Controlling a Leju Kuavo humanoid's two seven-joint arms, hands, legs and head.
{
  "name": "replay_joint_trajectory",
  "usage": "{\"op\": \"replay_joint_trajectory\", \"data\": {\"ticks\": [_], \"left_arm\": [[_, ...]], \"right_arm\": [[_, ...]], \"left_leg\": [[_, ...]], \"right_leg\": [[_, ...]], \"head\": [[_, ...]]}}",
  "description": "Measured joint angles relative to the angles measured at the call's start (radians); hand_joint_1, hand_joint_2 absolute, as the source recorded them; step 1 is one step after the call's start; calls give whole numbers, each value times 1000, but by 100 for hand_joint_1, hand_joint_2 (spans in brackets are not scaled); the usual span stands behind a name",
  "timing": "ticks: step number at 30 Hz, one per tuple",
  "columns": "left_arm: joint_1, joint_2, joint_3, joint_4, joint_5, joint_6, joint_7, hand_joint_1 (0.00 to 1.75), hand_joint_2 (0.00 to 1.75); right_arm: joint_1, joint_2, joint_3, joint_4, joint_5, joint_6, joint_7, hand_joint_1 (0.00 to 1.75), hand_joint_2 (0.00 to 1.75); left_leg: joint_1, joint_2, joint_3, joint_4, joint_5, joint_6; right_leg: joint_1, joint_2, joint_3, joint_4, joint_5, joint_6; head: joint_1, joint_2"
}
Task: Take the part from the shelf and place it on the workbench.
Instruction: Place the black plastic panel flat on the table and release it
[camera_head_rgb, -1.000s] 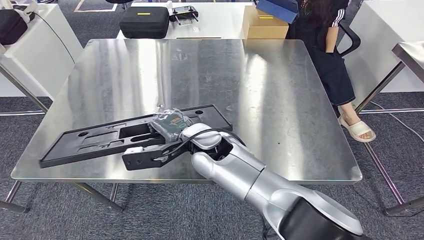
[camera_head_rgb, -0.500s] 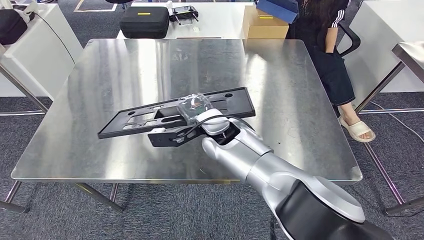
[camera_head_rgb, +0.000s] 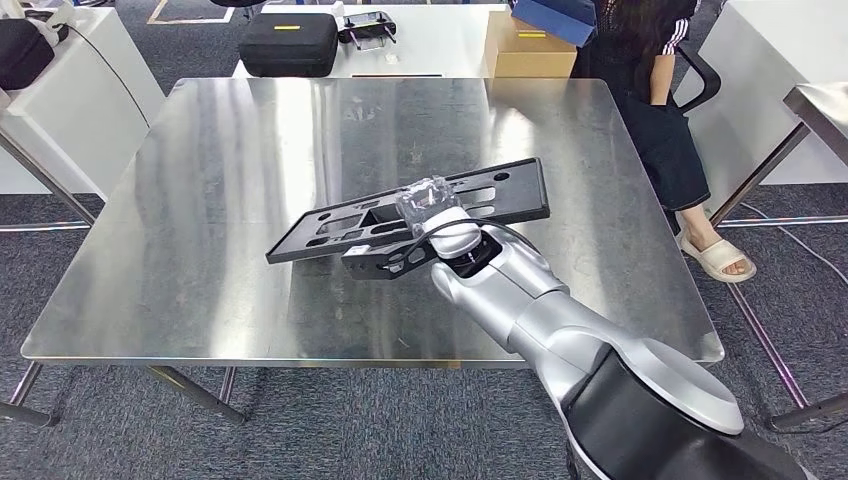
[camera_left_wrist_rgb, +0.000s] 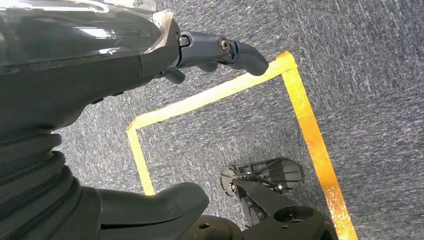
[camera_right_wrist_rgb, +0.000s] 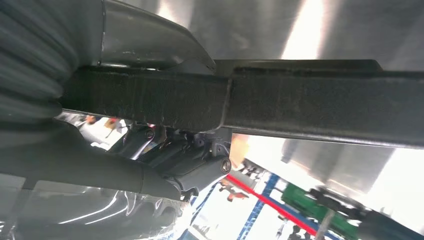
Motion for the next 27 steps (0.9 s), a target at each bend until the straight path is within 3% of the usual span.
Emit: {"op": "replay_joint_trajectory", "data": {"ticks": [3,7,22,25,27], "left_arm": [[0,0,1,0,2,1,-2,0,175],[7,2,16,1,12,1,-8,0,0],[14,8,23,2,18,-11,-1,0,0],[15,8,23,2,18,-11,10,0,0],[15,9,23,2,18,-15,13,0,0]], "right_arm": [[-2,-1,1,4,2,1,2,0,0],[-13,-20,0,34,13,2,26,0,0],[-20,-38,-17,48,41,18,32,0,0],[-17,-30,-66,41,-58,-7,-7,0,0],[-4,-17,-140,15,-213,-8,-77,0,0]], "left_leg": [[0,0,0,0,0,0],[0,0,1,0,0,0],[0,0,1,0,0,0],[0,0,1,0,0,0],[0,0,1,0,0,0]], "right_leg": [[0,0,0,0,0,0],[0,0,1,0,0,0],[0,0,1,0,0,0],[0,0,1,0,0,0],[0,1,1,0,0,0]], "head": [[0,0],[0,0],[0,0],[0,0],[0,0]]}}
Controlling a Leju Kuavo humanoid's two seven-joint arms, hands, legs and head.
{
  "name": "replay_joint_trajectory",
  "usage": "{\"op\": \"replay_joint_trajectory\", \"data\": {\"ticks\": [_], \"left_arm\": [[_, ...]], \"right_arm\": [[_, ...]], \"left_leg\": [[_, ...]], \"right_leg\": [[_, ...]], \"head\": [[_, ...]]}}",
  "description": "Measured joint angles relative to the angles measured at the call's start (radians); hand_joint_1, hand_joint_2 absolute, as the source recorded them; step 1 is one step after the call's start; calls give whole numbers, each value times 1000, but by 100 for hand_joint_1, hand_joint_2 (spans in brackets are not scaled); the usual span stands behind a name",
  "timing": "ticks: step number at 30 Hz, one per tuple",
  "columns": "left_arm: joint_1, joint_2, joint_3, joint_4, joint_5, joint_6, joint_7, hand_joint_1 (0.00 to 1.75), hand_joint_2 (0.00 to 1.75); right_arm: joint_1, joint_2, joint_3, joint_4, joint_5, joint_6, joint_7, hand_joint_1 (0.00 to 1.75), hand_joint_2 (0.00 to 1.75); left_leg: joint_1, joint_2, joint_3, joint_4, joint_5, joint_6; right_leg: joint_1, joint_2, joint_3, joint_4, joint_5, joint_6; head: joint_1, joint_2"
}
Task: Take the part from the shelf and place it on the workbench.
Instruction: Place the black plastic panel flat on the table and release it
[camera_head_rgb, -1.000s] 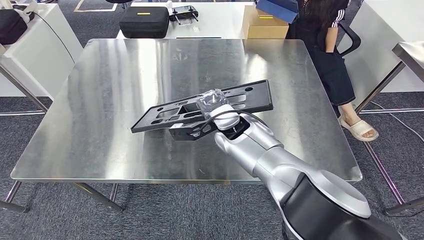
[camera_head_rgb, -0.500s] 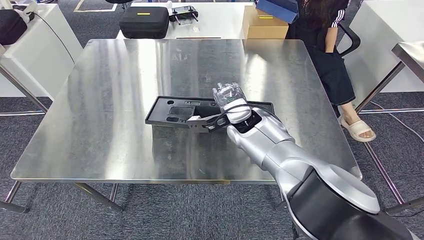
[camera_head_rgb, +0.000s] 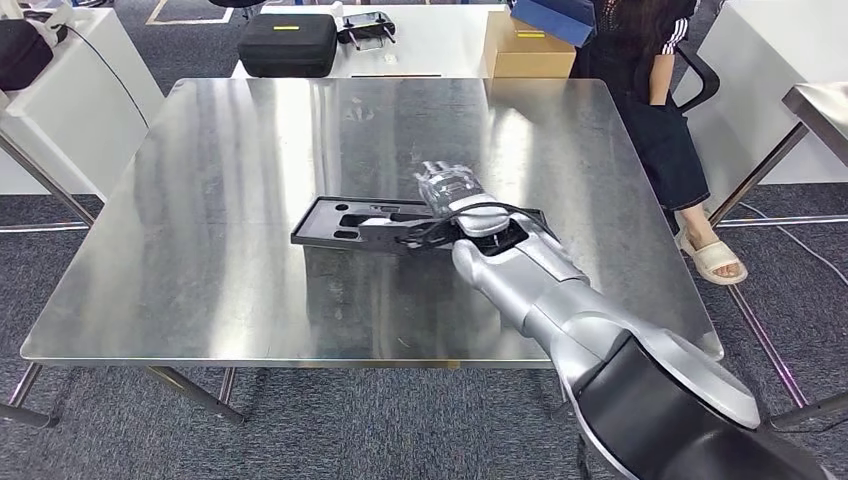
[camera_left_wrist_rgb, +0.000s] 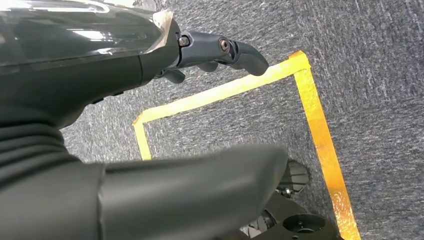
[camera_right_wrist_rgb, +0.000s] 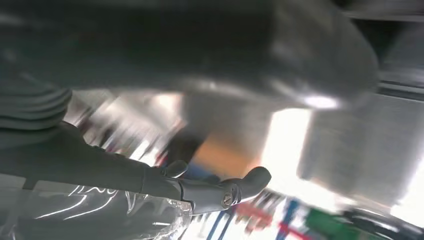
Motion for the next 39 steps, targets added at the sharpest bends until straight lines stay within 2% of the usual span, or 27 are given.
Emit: {"op": "replay_joint_trajectory", "data": {"ticks": [4,6,9,12,18,20,23,27,30,32,34,35,36,37,39], "left_arm": [[0,1,0,0,1,-6,0,0,0],[0,1,0,0,2,-6,0,0,0],[0,0,0,0,2,-6,-2,0,0],[0,1,0,0,2,-7,-16,0,0],[4,3,0,1,3,-4,-50,0,0],[5,2,1,2,8,1,-57,0,0],[7,2,5,2,19,1,-65,0,0],[11,10,15,2,23,-18,-79,0,0],[12,14,18,2,25,-26,-83,0,0],[12,17,20,2,28,-32,-83,0,0],[12,19,22,2,31,-37,-83,0,0],[12,19,23,2,32,-39,-83,0,0],[12,19,23,2,34,-39,-83,0,0],[12,19,24,2,36,-39,-83,0,0],[12,20,25,2,39,-39,-83,0,0]], "right_arm": [[82,35,-215,-158,-364,94,-154,0,0],[115,48,-296,-234,-429,117,-170,0,0],[141,54,-368,-304,-454,127,-175,0,0],[181,54,-408,-381,-581,171,-223,0,0],[371,16,-407,-764,-1155,317,-255,0,0],[431,-15,-379,-893,-1278,365,-268,0,0],[514,-62,-323,-1038,-1308,398,-294,0,0],[586,-113,-251,-1149,-1285,406,-324,0,0],[614,-137,-214,-1185,-1257,391,-346,0,0],[620,-153,-198,-1194,-1241,377,-354,0,0],[626,-168,-183,-1195,-1229,367,-355,0,0],[629,-174,-177,-1194,-1225,363,-355,0,0],[632,-180,-172,-1192,-1224,360,-356,0,0],[633,-184,-167,-1190,-1221,356,-356,0,0],[632,-188,-160,-1187,-1211,350,-358,0,0]], "left_leg": [[0,-1,0,0,0,0],[0,-2,0,0,0,0],[0,-2,0,-1,0,0],[0,0,1,-1,0,0],[0,-1,0,0,-2,-1],[0,0,0,0,-3,-2],[-2,0,1,1,-7,2],[-8,0,1,2,-8,8],[-1,5,11,-15,8,21],[7,10,18,-28,18,27],[9,12,18,-30,20,28],[10,13,18,-30,19,28],[12,13,18,-30,19,25],[16,13,19,-29,18,22],[22,12,20,-26,14,7]], "right_leg": [[1,0,-1,0,0,0],[1,-1,-1,0,0,0],[1,-2,0,0,-1,-1],[0,0,0,0,0,-1],[0,0,0,-1,-1,-1],[0,0,0,-2,-1,-1],[-3,1,1,-4,-1,0],[-8,1,3,-5,0,2],[-6,2,-2,7,-7,10],[-8,1,-40,87,-48,10],[-16,0,-100,219,-97,12],[-21,0,-120,264,-108,17],[-26,-1,-123,271,-102,27],[-31,-3,-105,238,-82,40],[-39,-10,-30,96,-30,63]], "head": [[0,0],[0,0],[0,0],[0,0],[0,0],[0,0],[0,0],[0,0],[0,0],[4,0],[8,0],[8,0],[8,0],[8,0],[9,0]]}}
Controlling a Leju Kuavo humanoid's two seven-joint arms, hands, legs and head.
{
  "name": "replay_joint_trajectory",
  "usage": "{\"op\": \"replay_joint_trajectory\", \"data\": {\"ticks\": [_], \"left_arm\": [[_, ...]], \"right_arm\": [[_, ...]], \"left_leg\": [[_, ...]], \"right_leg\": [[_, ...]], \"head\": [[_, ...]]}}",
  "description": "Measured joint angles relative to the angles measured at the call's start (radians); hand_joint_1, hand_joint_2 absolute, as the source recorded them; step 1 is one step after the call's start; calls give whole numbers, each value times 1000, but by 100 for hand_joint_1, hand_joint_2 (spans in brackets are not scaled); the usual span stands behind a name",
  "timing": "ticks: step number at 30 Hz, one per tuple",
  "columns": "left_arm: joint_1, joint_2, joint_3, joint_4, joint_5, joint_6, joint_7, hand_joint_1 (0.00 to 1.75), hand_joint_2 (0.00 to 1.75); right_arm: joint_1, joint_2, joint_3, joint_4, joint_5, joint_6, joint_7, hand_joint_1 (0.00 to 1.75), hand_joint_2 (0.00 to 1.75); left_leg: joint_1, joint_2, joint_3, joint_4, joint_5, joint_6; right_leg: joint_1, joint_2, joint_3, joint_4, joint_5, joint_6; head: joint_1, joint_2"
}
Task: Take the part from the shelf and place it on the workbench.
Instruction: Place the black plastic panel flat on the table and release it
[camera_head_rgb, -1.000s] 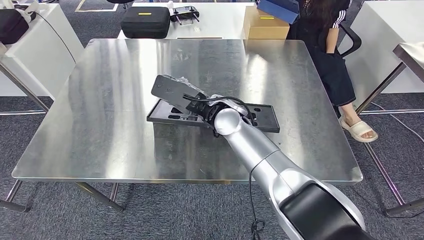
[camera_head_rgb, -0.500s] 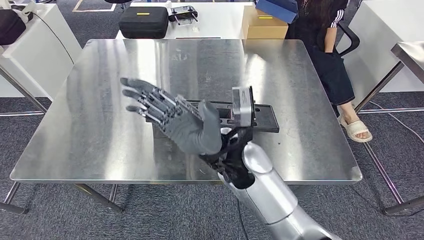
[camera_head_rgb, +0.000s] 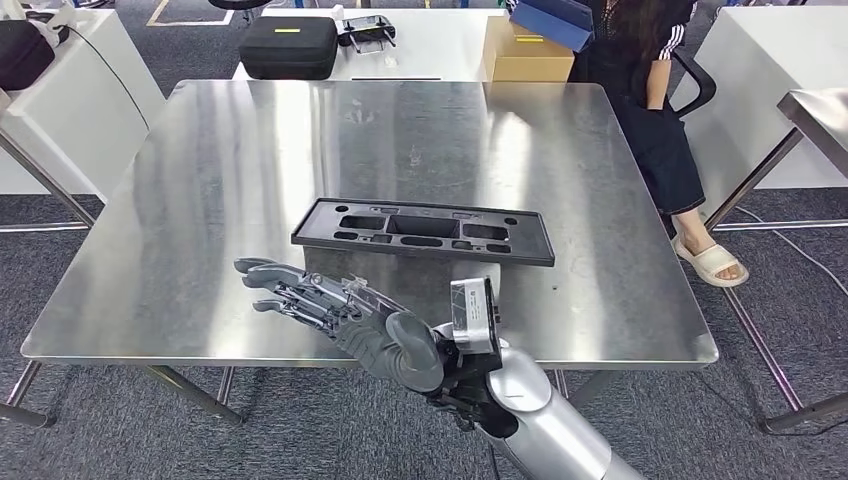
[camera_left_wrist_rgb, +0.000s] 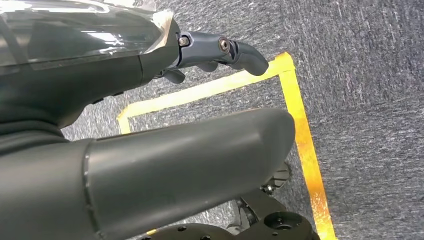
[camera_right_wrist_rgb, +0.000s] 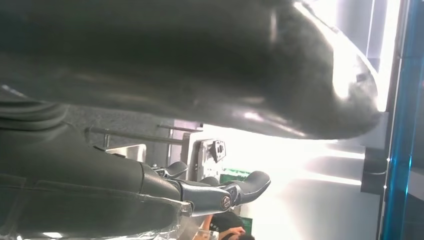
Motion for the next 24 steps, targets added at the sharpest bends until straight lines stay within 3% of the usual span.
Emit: {"op": "replay_joint_trajectory", "data": {"ticks": [2,5,7,10,11,12,13,15,17,18,21,22,24], "left_arm": [[0,2,1,0,1,0,0,0,0],[1,4,4,0,1,-2,1,0,0],[1,3,5,0,2,-3,4,0,0],[1,4,7,1,4,-6,9,0,0],[2,4,8,1,5,-6,12,0,0],[3,5,8,2,5,-7,17,0,0],[3,5,10,2,6,-7,21,0,0],[3,5,13,3,7,-7,27,0,0],[2,5,17,3,10,-7,28,0,0],[1,5,17,3,10,-8,29,0,0],[2,4,18,3,9,-15,30,0,0],[3,3,18,4,6,-17,33,0,0],[3,4,18,4,-1,-21,44,0,0]], "right_arm": [[-3,-4,7,4,14,-5,-1,0,0],[-5,-7,17,11,28,-14,-2,0,0],[-9,-6,20,14,37,-16,-4,0,0],[-13,-7,27,20,54,-17,-7,0,0],[-13,-7,31,23,60,-18,-8,0,0],[-13,-8,34,25,65,-19,-8,0,0],[-13,-9,37,28,68,-20,-8,0,0],[-14,-10,41,32,71,-22,-9,0,0],[-17,-10,44,33,72,-24,-10,0,0],[-19,-10,46,34,73,-25,-11,0,0],[-22,-11,51,34,76,-27,-21,0,0],[-22,-13,52,34,77,-27,-25,0,0],[-20,-18,53,34,81,-29,-34,0,0]], "left_leg": [[0,-2,-3,5,-3,-17],[2,-4,-7,10,-2,-34],[7,-6,-21,41,-32,-42],[8,-7,-102,225,-138,-46],[8,-8,-126,280,-159,-47],[8,-8,-135,304,-160,-46],[8,-8,-125,292,-144,-45],[8,-8,-59,185,-86,-41],[5,-11,8,68,-48,-38],[3,-13,23,37,-42,-36],[-5,-13,10,27,-28,-18],[-5,-11,5,25,-19,-8],[-6,-6,-15,21,0,7]], "right_leg": [[0,0,49,-88,24,0],[3,5,47,-95,22,-23],[-1,5,44,-98,26,-42],[6,3,33,-99,34,-70],[9,2,28,-99,37,-75],[12,2,24,-99,41,-78],[14,2,20,-99,45,-80],[15,2,14,-98,52,-77],[20,3,8,-97,61,-66],[22,3,5,-97,67,-58],[21,4,-3,-98,80,-37],[20,4,-12,-86,68,-35],[20,4,-52,5,0,-43]], "head": [[1,0],[1,0],[-1,0],[-4,0],[-4,0],[-4,0],[-4,0],[-4,0],[-3,0],[-3,0],[-1,0],[0,0],[2,0]]}}
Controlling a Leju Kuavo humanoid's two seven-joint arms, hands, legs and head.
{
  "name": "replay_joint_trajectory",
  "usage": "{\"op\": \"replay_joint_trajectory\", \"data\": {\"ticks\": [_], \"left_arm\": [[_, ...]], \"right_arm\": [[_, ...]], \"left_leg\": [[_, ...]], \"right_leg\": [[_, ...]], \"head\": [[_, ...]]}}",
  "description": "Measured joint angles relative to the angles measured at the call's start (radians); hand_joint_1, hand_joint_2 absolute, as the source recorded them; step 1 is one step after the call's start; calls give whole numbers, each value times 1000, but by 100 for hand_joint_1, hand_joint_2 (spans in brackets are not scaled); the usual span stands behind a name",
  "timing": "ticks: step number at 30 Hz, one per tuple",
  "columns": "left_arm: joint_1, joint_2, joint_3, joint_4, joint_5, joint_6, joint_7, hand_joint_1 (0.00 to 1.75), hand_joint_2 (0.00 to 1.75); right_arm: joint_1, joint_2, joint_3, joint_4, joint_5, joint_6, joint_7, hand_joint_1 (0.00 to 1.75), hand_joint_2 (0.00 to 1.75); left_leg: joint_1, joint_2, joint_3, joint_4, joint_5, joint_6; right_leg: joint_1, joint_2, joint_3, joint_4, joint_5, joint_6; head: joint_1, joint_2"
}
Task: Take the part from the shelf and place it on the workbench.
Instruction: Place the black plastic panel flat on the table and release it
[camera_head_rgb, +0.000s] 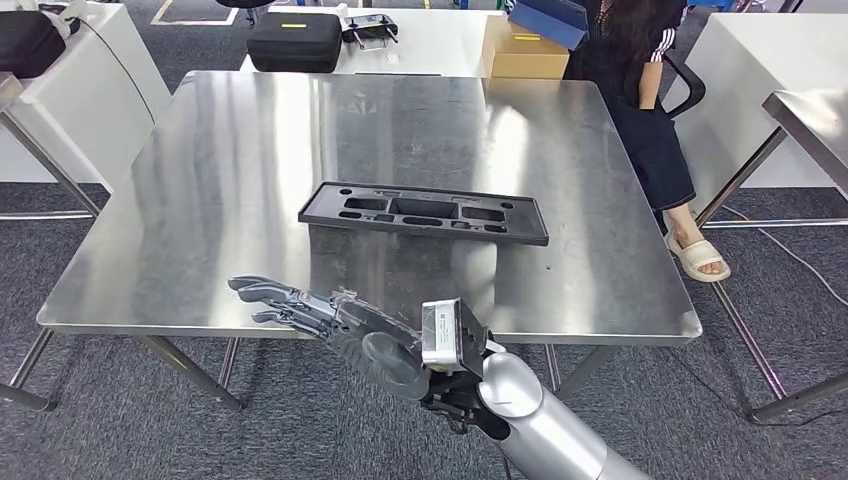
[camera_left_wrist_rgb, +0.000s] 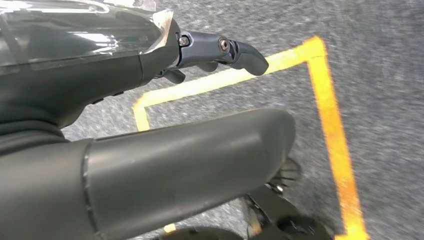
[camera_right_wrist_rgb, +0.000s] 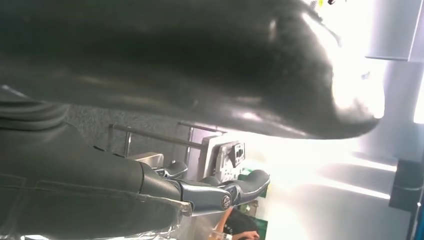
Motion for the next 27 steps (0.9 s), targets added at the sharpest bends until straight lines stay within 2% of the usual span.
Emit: {"op": "replay_joint_trajectory", "data": {"ticks": [2,3,4,5,6,7,8,9,10,11,12,13,14,15,16,17,18,19,20,21,22,23,24,25,27], "left_arm": [[0,1,0,0,-5,-3,12,0,0],[0,1,0,0,-6,-6,15,0,0],[0,1,0,0,-7,-8,16,0,0],[0,1,0,0,-7,-10,17,0,0],[0,0,0,1,-7,-11,17,0,0],[0,-1,0,0,-7,-12,17,0,0],[0,-3,0,0,-7,-12,17,0,0],[0,-4,0,0,-7,-12,17,0,0],[0,-5,0,0,-7,-12,17,0,0],[0,-5,0,1,-7,-13,17,0,0],[0,-4,0,1,-7,-13,17,0,0],[0,-4,0,1,-7,-13,17,0,0],[0,-4,0,1,-7,-13,17,0,0],[0,-4,0,1,-7,-13,17,0,0],[0,-4,0,1,-7,-13,17,0,0],[1,-3,0,1,-7,-13,17,0,0],[1,-3,0,1,-7,-13,17,0,0],[1,-2,0,1,-7,-13,17,0,0],[1,-2,0,1,-7,-13,17,0,0],[0,-1,0,1,-7,-13,17,0,0],[0,-2,0,1,-8,-13,17,0,0],[-2,-2,0,1,-8,-13,16,0,0],[-3,-3,0,1,-10,-13,15,0,0],[-4,-3,0,1,-11,-13,14,0,0],[-4,-2,0,2,-15,-11,14,0,0]], "right_arm": [[4,-5,0,0,5,-2,-7,0,0],[7,-8,0,1,8,-2,-10,0,0],[11,-11,0,2,10,-3,-12,0,0],[13,-13,0,2,11,-3,-13,0,0],[14,-14,0,3,12,-3,-15,0,0],[13,-14,0,3,12,-3,-16,0,0],[13,-14,0,2,12,-3,-17,0,0],[12,-14,0,2,12,-3,-18,0,0],[12,-14,0,2,12,-3,-18,0,0],[12,-15,0,2,12,-3,-18,0,0],[12,-15,0,2,12,-3,-18,0,0],[11,-14,0,2,12,-3,-18,0,0],[11,-13,0,2,12,-3,-19,0,0],[11,-12,1,2,12,-3,-19,0,0],[12,-12,1,3,12,-3,-19,0,0],[12,-11,2,3,13,-3,-19,0,0],[13,-11,3,4,13,-3,-19,0,0],[14,-12,5,4,14,-3,-19,0,0],[15,-12,6,4,15,-3,-19,0,0],[15,-12,7,4,16,-3,-19,0,0],[16,-12,7,4,17,-2,-19,0,0],[16,-12,7,4,18,-3,-19,0,0],[17,-13,7,4,21,-4,-20,0,0],[19,-13,7,5,26,-7,-21,0,0],[31,-15,6,6,45,-26,-25,0,0]], "left_leg": [[-5,3,-24,1,17,7],[-8,5,-35,2,25,8],[-11,5,-45,2,33,9],[-14,5,-53,2,40,9],[-17,5,-58,2,46,9],[-19,5,-63,2,51,7],[-21,6,-65,1,56,4],[-21,7,-67,1,62,0],[-20,8,-69,-1,69,-6],[-19,9,-69,-3,76,-12],[-18,9,-72,-3,77,-18],[-17,7,-78,6,65,-23],[-17,4,-90,30,37,-29],[-14,0,-107,76,-5,-34],[-11,-3,-128,138,-52,-41],[-6,-4,-145,202,-88,-48],[0,-5,-155,250,-106,-56],[6,-5,-149,268,-102,-64],[13,-5,-125,250,-80,-72],[21,-4,-83,198,-51,-81],[29,-4,-37,131,-34,-91],[31,-8,1,73,-27,-95],[31,-11,23,33,-29,-95],[28,-14,27,18,-35,-90],[23,-14,12,18,-27,-64]], "right_leg": [[1,0,-41,137,-75,-7],[1,0,-46,178,-92,-6],[2,0,-29,180,-93,-2],[3,0,8,142,-81,2],[8,0,61,72,-65,2],[14,-1,118,-10,-55,-3],[20,-3,160,-73,-47,-9],[25,-5,185,-114,-44,-15],[28,-6,194,-131,-42,-19],[29,-7,189,-133,-34,-21],[21,-7,188,-140,-26,-26],[14,-8,184,-147,-15,-34],[6,-9,179,-154,-4,-43],[0,-10,173,-158,7,-49],[1,-11,163,-158,16,-53],[0,-11,153,-158,24,-54],[0,-12,142,-157,32,-51],[-2,-12,131,-155,39,-47],[-6,-13,120,-150,46,-42],[-10,-13,108,-143,51,-36],[-13,-13,95,-132,55,-31],[-13,-12,81,-120,58,-25],[-11,-11,70,-110,62,-17],[-8,-11,62,-105,67,-9],[-8,-10,54,-105,78,12]], "head": [[1,0],[1,0],[1,0],[1,0],[1,0],[1,0],[0,0],[0,0],[1,0],[2,0],[3,0],[2,0],[0,0],[-1,0],[-3,0],[-4,0],[-4,0],[-4,0],[-5,0],[-5,0],[-5,0],[-7,0],[-8,0],[-9,0],[-8,0]]}}
